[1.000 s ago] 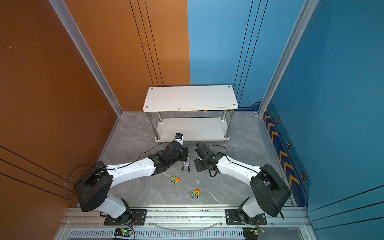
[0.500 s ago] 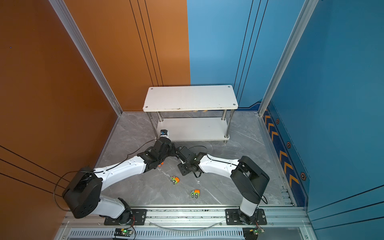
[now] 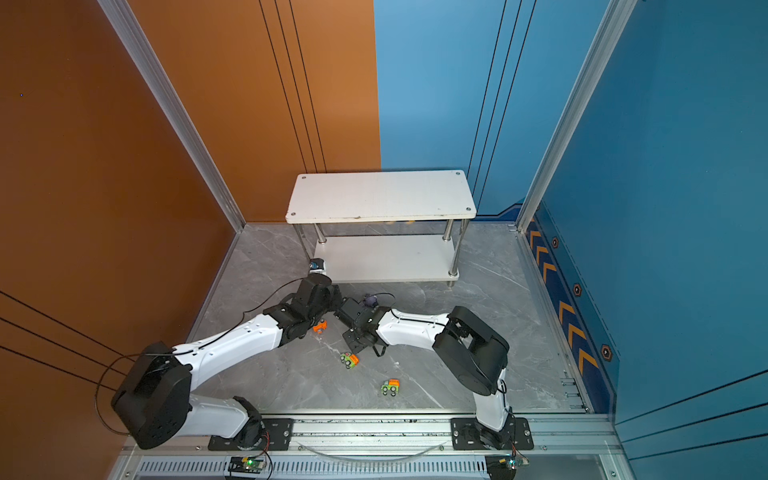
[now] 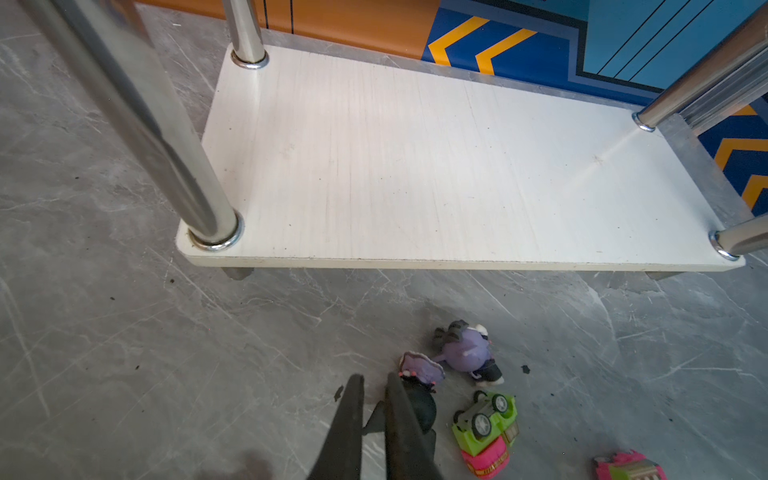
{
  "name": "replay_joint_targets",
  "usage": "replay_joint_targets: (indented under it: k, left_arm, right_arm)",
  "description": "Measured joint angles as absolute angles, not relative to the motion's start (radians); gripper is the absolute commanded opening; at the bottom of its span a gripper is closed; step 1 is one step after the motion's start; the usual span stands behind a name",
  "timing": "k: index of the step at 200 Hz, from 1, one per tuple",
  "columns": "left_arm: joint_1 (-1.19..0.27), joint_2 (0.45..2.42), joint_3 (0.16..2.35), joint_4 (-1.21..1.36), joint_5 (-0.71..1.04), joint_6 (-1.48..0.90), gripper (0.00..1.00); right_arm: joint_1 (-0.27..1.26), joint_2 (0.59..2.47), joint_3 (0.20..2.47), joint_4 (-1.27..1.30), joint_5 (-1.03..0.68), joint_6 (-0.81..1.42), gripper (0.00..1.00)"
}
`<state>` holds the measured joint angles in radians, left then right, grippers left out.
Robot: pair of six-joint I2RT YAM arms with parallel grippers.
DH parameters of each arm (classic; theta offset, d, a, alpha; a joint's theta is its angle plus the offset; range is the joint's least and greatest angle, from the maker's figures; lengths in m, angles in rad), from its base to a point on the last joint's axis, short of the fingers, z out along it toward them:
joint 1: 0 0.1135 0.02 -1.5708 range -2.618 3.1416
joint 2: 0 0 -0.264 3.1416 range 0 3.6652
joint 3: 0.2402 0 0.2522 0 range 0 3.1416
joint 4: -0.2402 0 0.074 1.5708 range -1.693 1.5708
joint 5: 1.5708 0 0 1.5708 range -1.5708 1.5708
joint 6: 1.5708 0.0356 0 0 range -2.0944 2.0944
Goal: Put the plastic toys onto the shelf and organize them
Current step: 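Lower the right gripper over the black Kuromi figure while left gripper hovers nearby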
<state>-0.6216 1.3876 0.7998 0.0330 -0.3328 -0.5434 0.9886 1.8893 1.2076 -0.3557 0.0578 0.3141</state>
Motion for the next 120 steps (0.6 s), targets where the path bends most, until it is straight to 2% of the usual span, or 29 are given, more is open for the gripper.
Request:
replay_joint_targets:
  k: [76, 91, 104, 120]
  left_arm:
    - [-0.622, 1.464, 0.823, 0.037, -0.268, -0.544, 0.14]
    - [-0.622, 1.467, 0.831, 0.037, -0.258, -0.544, 0.14]
    - [-0.622, 1.467, 0.833, 0.037, -0.255, -0.544, 0.15]
    - [-0.622, 1.467, 0.833, 0.037, -0.251, -0.544, 0.15]
  right_arm:
    - [0.893, 1.795, 1.159, -0.359, 0.057, 0.313, 0.18]
    - [0.876, 1.768, 1.159, -0.358, 0.049, 0.309, 0.23]
    - [0.866, 1.744, 1.159, -0.358, 0.044, 0.293, 0.33]
    - [0.86, 1.718, 1.159, -0.359, 0.041, 0.258, 0.36]
